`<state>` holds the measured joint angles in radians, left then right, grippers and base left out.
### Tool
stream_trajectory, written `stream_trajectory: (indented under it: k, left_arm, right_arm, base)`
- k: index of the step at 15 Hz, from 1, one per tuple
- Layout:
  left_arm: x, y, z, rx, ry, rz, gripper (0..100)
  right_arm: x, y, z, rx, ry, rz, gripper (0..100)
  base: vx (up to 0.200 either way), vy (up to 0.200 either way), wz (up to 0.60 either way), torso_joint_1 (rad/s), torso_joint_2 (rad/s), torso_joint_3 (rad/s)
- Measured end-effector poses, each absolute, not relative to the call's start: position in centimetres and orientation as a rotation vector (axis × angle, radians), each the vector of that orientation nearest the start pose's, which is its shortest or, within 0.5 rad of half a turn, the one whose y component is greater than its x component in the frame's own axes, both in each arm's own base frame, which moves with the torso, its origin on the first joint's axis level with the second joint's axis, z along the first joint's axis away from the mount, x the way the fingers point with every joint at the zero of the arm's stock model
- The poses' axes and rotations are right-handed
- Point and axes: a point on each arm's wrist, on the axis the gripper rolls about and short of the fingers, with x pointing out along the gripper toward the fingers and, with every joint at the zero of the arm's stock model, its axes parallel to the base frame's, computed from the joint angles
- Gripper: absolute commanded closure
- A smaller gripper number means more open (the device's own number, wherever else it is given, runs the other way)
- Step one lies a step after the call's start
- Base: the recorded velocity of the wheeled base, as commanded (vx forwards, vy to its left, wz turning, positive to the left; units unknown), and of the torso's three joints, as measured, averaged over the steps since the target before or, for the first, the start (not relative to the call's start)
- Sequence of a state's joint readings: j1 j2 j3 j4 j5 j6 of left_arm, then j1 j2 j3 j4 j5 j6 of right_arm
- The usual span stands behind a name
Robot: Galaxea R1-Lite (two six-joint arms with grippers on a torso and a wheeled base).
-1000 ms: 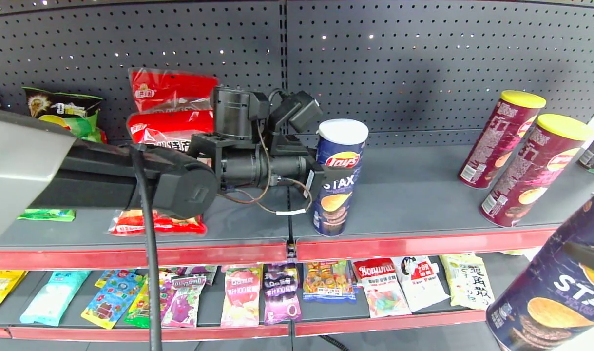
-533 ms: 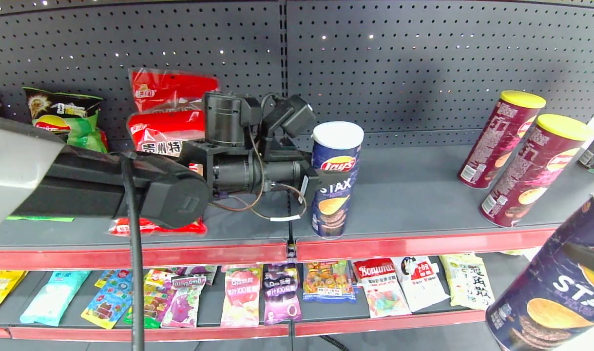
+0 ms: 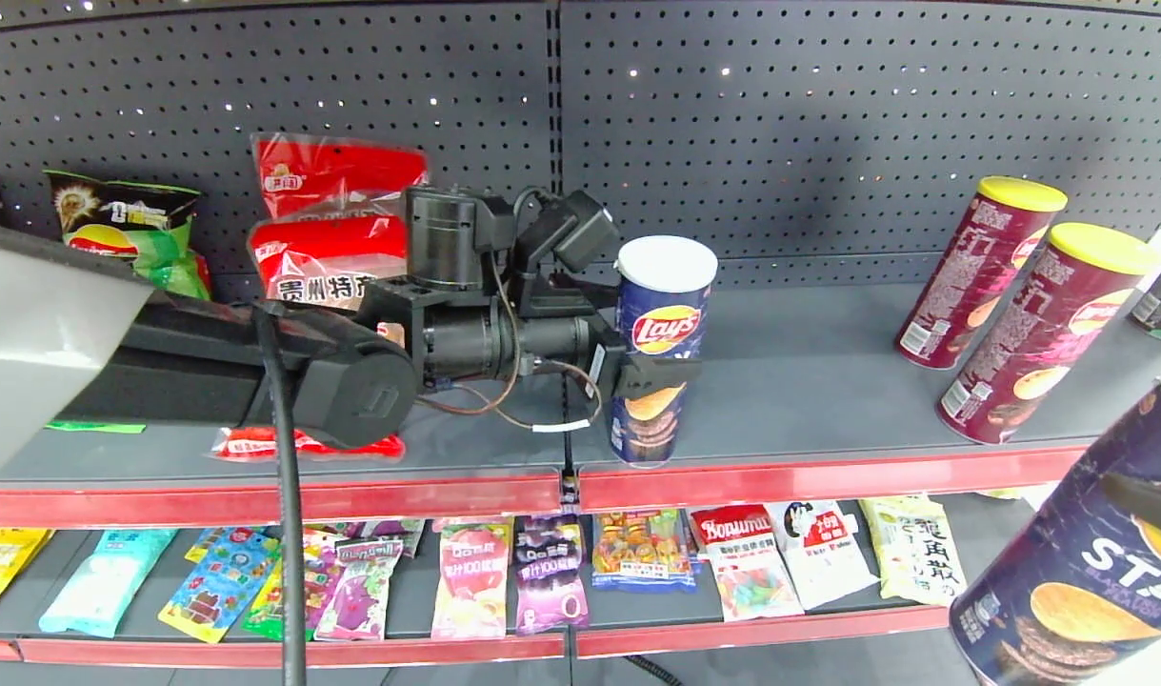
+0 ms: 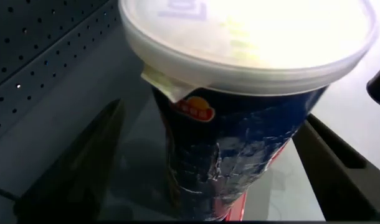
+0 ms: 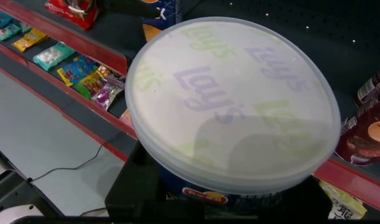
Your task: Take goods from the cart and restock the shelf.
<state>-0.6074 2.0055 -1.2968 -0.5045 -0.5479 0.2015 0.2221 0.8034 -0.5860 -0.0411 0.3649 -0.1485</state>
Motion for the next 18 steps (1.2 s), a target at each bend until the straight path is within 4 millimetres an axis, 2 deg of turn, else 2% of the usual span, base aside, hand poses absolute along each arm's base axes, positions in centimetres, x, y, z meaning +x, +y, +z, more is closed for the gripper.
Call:
stream_trajectory:
  k: [4, 7, 10, 12, 14, 16, 18]
  left_arm:
    - [32.1, -22.6, 18.6, 0.186, 0.137, -1.144, 0]
    - [30.8, -20.0, 17.3, 0.183, 0.164, -1.104, 0]
    - [28.2, -17.2, 16.1, 0.180, 0.211, -1.067, 0]
    - [25.5, -15.2, 16.2, 0.181, 0.230, -0.995, 0]
    - [22.9, -13.1, 16.6, 0.206, 0.241, -0.774, 0]
    - [20.8, -11.1, 17.1, 0.238, 0.245, -0.418, 0]
    - [18.6, -9.6, 17.4, 0.186, 0.211, -0.272, 0]
  right_arm:
    - [7.4, 2.5, 23.5, -0.131, 0.131, 0.596, 100]
    - [7.3, 2.5, 23.4, -0.131, 0.135, 0.596, 100]
    - [7.3, 2.5, 23.2, -0.131, 0.144, 0.604, 100]
    - [7.3, 2.5, 22.8, -0.129, 0.158, 0.608, 100]
    - [7.4, 2.5, 22.4, -0.128, 0.173, 0.612, 100]
    - [7.4, 2.6, 22.2, -0.125, 0.176, 0.649, 100]
    - [7.3, 2.8, 22.6, -0.126, 0.160, 0.688, 100]
  base:
    - [0.000, 0.000, 0.00, 0.000, 0.00, 0.000]
    - [0.000, 0.000, 0.00, 0.000, 0.00, 0.000]
    - [0.000, 0.000, 0.00, 0.000, 0.00, 0.000]
    - [0.000, 0.000, 0.00, 0.000, 0.00, 0.000]
    - [0.000, 0.000, 0.00, 0.000, 0.00, 0.000]
    - [0.000, 0.000, 0.00, 0.000, 0.00, 0.000]
    - [0.000, 0.000, 0.00, 0.000, 0.00, 0.000]
